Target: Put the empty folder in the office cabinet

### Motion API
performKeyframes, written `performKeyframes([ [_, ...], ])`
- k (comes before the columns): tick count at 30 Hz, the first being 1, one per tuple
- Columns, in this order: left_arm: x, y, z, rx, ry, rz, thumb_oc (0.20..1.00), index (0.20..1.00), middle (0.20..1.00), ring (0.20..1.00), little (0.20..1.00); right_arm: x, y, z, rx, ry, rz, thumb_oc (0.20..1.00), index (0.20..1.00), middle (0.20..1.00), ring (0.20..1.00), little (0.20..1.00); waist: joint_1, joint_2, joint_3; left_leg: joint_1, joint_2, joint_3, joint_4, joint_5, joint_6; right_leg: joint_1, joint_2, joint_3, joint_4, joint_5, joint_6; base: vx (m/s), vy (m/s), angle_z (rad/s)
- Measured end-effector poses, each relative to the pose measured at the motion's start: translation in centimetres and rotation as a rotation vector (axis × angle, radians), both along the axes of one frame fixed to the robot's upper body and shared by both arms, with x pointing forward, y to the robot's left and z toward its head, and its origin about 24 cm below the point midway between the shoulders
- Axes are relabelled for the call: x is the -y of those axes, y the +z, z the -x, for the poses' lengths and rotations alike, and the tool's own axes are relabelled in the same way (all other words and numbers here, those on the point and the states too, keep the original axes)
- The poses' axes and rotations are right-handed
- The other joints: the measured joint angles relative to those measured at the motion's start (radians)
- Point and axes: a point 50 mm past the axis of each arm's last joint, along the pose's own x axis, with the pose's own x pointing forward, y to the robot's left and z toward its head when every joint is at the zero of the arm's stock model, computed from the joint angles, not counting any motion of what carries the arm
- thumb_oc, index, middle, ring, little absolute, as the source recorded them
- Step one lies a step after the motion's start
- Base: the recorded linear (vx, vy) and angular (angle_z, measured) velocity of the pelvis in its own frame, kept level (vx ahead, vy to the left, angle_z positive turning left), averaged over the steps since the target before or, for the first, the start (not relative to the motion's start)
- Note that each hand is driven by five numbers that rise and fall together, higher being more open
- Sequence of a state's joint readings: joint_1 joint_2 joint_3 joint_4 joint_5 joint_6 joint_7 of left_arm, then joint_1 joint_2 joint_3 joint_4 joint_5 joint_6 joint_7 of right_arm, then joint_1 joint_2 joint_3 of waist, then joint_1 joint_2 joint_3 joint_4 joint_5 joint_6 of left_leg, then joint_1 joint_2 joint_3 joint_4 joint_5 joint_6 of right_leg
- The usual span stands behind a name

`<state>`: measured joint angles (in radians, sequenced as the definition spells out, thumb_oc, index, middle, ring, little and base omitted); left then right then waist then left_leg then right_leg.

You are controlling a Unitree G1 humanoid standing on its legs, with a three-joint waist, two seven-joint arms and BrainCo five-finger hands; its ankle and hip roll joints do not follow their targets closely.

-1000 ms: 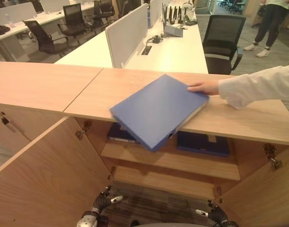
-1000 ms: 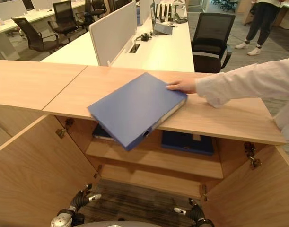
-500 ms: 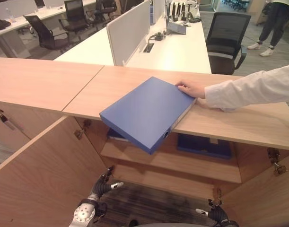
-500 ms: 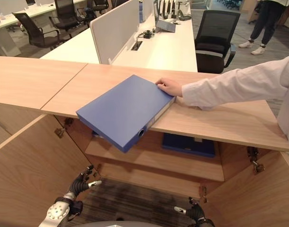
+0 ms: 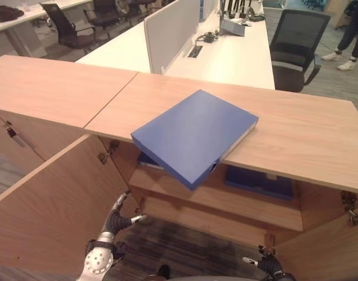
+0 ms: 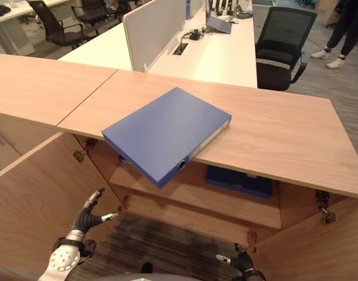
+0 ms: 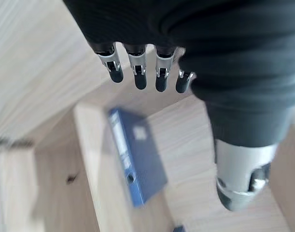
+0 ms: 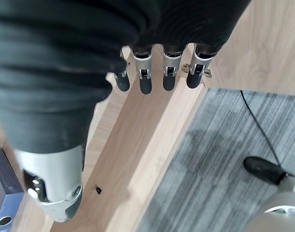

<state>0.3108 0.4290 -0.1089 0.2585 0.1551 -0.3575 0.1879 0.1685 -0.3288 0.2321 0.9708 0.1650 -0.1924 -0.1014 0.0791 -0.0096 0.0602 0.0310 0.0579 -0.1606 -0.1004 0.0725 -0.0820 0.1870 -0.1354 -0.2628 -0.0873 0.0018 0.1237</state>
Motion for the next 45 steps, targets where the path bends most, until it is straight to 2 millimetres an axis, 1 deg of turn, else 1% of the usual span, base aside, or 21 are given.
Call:
performKeyframes([
  [2, -0.6, 0.8, 0.6, 0.033, 0.013, -0.057, 1.0, 1.0, 1.0, 1.0, 1.0, 0.0, 0.0, 0.1, 0.002, -0.002, 0.004, 1.0, 1.0, 1.0, 1.0, 1.0, 0.01, -0.004, 0.001, 0.002, 0.0, -0.002, 0.0, 0.0, 0.0, 0.004, 0.001, -0.002, 0.0, -0.001, 0.001, 0.02, -0.031, 0.06],
  [3, -1.0, 1.6, 0.8, 0.074, 0.019, -0.108, 1.0, 1.0, 1.0, 1.0, 1.0, 0.1, -0.1, 0.5, -0.011, 0.003, 0.02, 1.0, 1.0, 1.0, 1.0, 1.0, 0.019, -0.008, 0.002, 0.003, 0.0, -0.008, 0.0, -0.006, -0.003, 0.007, 0.002, -0.007, 0.0, -0.003, 0.0, 0.02, -0.031, 0.11],
  [6, -1.5, 2.4, 1.1, 0.12, 0.019, -0.209, 1.0, 1.0, 1.0, 1.0, 1.0, -0.1, -0.3, 1.0, -0.025, 0.004, 0.024, 1.0, 1.0, 1.0, 1.0, 1.0, 0.044, -0.008, 0.001, 0.001, 0.001, -0.016, 0.0, -0.005, -0.004, 0.01, 0.004, -0.012, 0.0, -0.004, -0.002, 0.02, -0.03, 0.08],
  [10, -2.5, 3.4, 1.1, 0.2, 0.065, -0.325, 1.0, 1.0, 1.0, 1.0, 1.0, -0.7, -0.4, 1.0, -0.024, -0.002, 0.013, 1.0, 1.0, 1.0, 1.0, 1.0, 0.051, -0.011, 0.0, 0.0, 0.001, -0.023, 0.0, -0.004, -0.006, 0.013, 0.006, -0.018, 0.0, -0.005, -0.002, 0.01, -0.029, 0.06],
  [14, -3.1, 4.8, 0.5, 0.306, 0.111, -0.418, 1.0, 1.0, 1.0, 1.0, 1.0, -1.0, -0.6, 1.1, -0.031, -0.004, 0.008, 1.0, 1.0, 1.0, 1.0, 1.0, 0.067, -0.016, -0.005, -0.001, 0.001, -0.027, 0.0, -0.003, -0.007, 0.013, 0.007, -0.021, 0.0, -0.005, -0.002, 0.01, -0.016, 0.03],
  [17, -3.3, 6.0, 0.2, 0.383, 0.115, -0.491, 1.0, 1.0, 1.0, 1.0, 1.0, -1.1, -0.6, 0.9, -0.027, -0.003, 0.005, 1.0, 1.0, 1.0, 1.0, 1.0, 0.066, -0.019, -0.01, -0.002, 0.001, -0.029, 0.0, -0.003, -0.007, 0.013, 0.007, -0.023, 0.0, -0.006, -0.003, 0.0, 0.0, 0.0],
  [21, -3.6, 7.7, -1.0, 0.473, 0.071, -0.633, 1.0, 1.0, 1.0, 1.0, 1.0, -1.2, -0.6, 0.7, -0.024, -0.002, 0.005, 1.0, 1.0, 1.0, 1.0, 1.0, 0.065, -0.019, -0.017, -0.003, 0.001, -0.031, 0.0, -0.003, -0.007, 0.014, 0.008, -0.024, 0.0, -0.007, -0.005, 0.0, 0.0, 0.0],
  [23, -3.5, 9.2, -1.8, 0.548, 0.022, -0.7, 1.0, 1.0, 1.0, 1.0, 1.0, -1.4, -0.6, 0.6, -0.021, -0.005, 0.002, 1.0, 1.0, 1.0, 1.0, 1.0, 0.062, -0.021, -0.018, -0.004, 0.002, -0.031, 0.0, -0.003, -0.008, 0.011, 0.008, -0.023, 0.0, -0.008, -0.006, 0.0, 0.0, 0.0],
  [24, -3.4, 10.9, -2.7, 0.619, -0.026, -0.763, 1.0, 1.0, 1.0, 1.0, 1.0, -1.4, -0.7, 0.8, -0.025, -0.006, 0.0, 1.0, 1.0, 1.0, 1.0, 1.0, 0.062, -0.02, -0.018, -0.007, 0.002, -0.03, 0.0, -0.002, -0.009, 0.008, 0.008, -0.022, 0.0, -0.008, -0.006, 0.0, 0.0, 0.0],
  [25, -3.3, 11.9, -3.1, 0.665, -0.05, -0.794, 1.0, 1.0, 1.0, 1.0, 1.0, -1.5, -0.7, 0.6, -0.021, -0.005, -0.002, 1.0, 1.0, 1.0, 1.0, 1.0, 0.061, -0.018, -0.019, -0.007, 0.002, -0.03, 0.0, -0.002, -0.009, 0.008, 0.008, -0.022, 0.0, -0.008, -0.006, 0.0, 0.0, 0.0],
  [27, -3.0, 13.0, -3.6, 0.724, -0.07, -0.827, 1.0, 1.0, 1.0, 1.0, 1.0, -1.6, -0.7, 0.6, -0.022, -0.005, -0.006, 1.0, 1.0, 1.0, 1.0, 1.0, 0.042, -0.016, -0.021, -0.007, 0.002, -0.027, 0.0, -0.002, -0.009, 0.007, 0.007, -0.02, 0.0, -0.007, -0.006, 0.0, 0.0, 0.0],
  [30, -1.8, 16.9, -5.1, 0.912, -0.166, -0.935, 1.0, 1.0, 1.0, 1.0, 1.0, -1.6, -0.9, 1.1, -0.044, -0.012, -0.005, 1.0, 1.0, 1.0, 1.0, 1.0, 0.017, -0.014, -0.025, -0.005, 0.003, -0.019, 0.0, -0.001, -0.011, 0.005, 0.007, -0.014, 0.0, -0.007, -0.006, 0.02, -0.002, -0.08],
  [31, -1.4, 17.5, -5.5, 0.939, -0.192, -0.947, 1.0, 1.0, 1.0, 1.0, 1.0, -1.6, -0.9, 1.1, -0.045, -0.015, -0.009, 1.0, 1.0, 1.0, 1.0, 1.0, 0.005, -0.008, -0.026, 0.001, 0.003, -0.013, 0.0, -0.001, -0.01, 0.003, 0.006, -0.007, 0.0, -0.007, -0.006, 0.03, 0.001, -0.19],
  [32, -1.0, 18.1, -5.9, 0.965, -0.237, -0.967, 1.0, 1.0, 1.0, 1.0, 1.0, -1.6, -0.9, 1.1, -0.042, -0.032, -0.017, 1.0, 1.0, 1.0, 1.0, 1.0, 0.006, -0.01, -0.028, 0.003, 0.005, -0.007, 0.0, 0.001, -0.009, 0.005, 0.007, 0.001, 0.0, -0.006, -0.004, 0.02, 0.003, -0.19],
  [33, -0.6, 18.1, -6.0, 0.978, -0.254, -0.961, 1.0, 1.0, 1.0, 1.0, 1.0, -1.6, -0.9, 1.1, -0.039, -0.045, -0.022, 1.0, 1.0, 1.0, 1.0, 1.0, -0.002, -0.003, -0.029, 0.004, 0.005, -0.004, 0.0, -0.006, -0.015, 0.004, 0.007, 0.004, 0.0, -0.006, -0.004, 0.03, 0.004, -0.14],
  [34, -0.2, 18.0, -5.9, 0.982, -0.303, -0.986, 1.0, 1.0, 1.0, 1.0, 1.0, -1.7, -0.9, 0.9, -0.035, -0.046, -0.026, 1.0, 1.0, 1.0, 1.0, 1.0, -0.018, 0.0, -0.032, 0.011, 0.007, 0.002, 0.0, -0.003, -0.011, 0.002, 0.007, 0.006, 0.0, -0.006, -0.004, 0.02, 0.004, -0.13],
  [36, 0.3, 17.9, -5.9, 0.992, -0.335, -0.983, 1.0, 1.0, 1.0, 1.0, 1.0, -1.7, -1.0, 1.0, -0.036, -0.048, -0.026, 1.0, 1.0, 1.0, 1.0, 1.0, -0.029, 0.003, -0.035, 0.012, 0.011, 0.012, 0.0, -0.002, -0.01, -0.004, 0.009, 0.015, 0.0, -0.006, -0.005, 0.03, 0.005, -0.14],
  [38, 0.5, 18.0, -6.1, 1.001, -0.353, -0.983, 1.0, 1.0, 1.0, 1.0, 1.0, -1.7, -1.0, 1.0, -0.032, -0.061, -0.031, 1.0, 1.0, 1.0, 1.0, 1.0, -0.028, 0.003, -0.037, 0.012, 0.015, 0.025, 0.0, -0.002, -0.01, -0.011, 0.011, 0.03, 0.0, -0.006, -0.004, 0.03, 0.005, -0.19],
  [40, 0.4, 18.0, -6.1, 0.991, -0.363, -0.991, 1.0, 1.0, 1.0, 1.0, 1.0, -1.8, -0.9, 0.6, -0.014, -0.089, -0.046, 1.0, 1.0, 1.0, 1.0, 1.0, -0.04, 0.002, -0.038, 0.015, 0.017, 0.033, 0.0, -0.002, -0.011, -0.012, 0.012, 0.035, 0.0, -0.005, -0.002, 0.03, 0.003, -0.14],
  [42, 0.4, 18.0, -6.1, 0.988, -0.369, -0.994, 1.0, 1.0, 1.0, 1.0, 1.0, -1.6, -1.1, 1.2, -0.038, -0.107, -0.04, 1.0, 1.0, 1.0, 1.0, 1.0, -0.045, 0.003, -0.038, 0.018, 0.018, 0.035, 0.0, -0.003, -0.011, -0.011, 0.013, 0.04, 0.0, -0.004, -0.003, 0.01, 0.01, -0.05],
  [45, 0.5, 17.9, -6.1, 0.983, -0.376, -0.992, 1.0, 1.0, 1.0, 1.0, 1.0, -1.3, -1.1, 1.4, -0.032, -0.171, -0.051, 1.0, 1.0, 1.0, 1.0, 1.0, -0.044, 0.003, -0.038, 0.019, 0.019, 0.041, 0.0, -0.004, -0.012, -0.012, 0.013, 0.045, 0.0, -0.002, -0.003, 0.04, 0.008, -0.04],
])
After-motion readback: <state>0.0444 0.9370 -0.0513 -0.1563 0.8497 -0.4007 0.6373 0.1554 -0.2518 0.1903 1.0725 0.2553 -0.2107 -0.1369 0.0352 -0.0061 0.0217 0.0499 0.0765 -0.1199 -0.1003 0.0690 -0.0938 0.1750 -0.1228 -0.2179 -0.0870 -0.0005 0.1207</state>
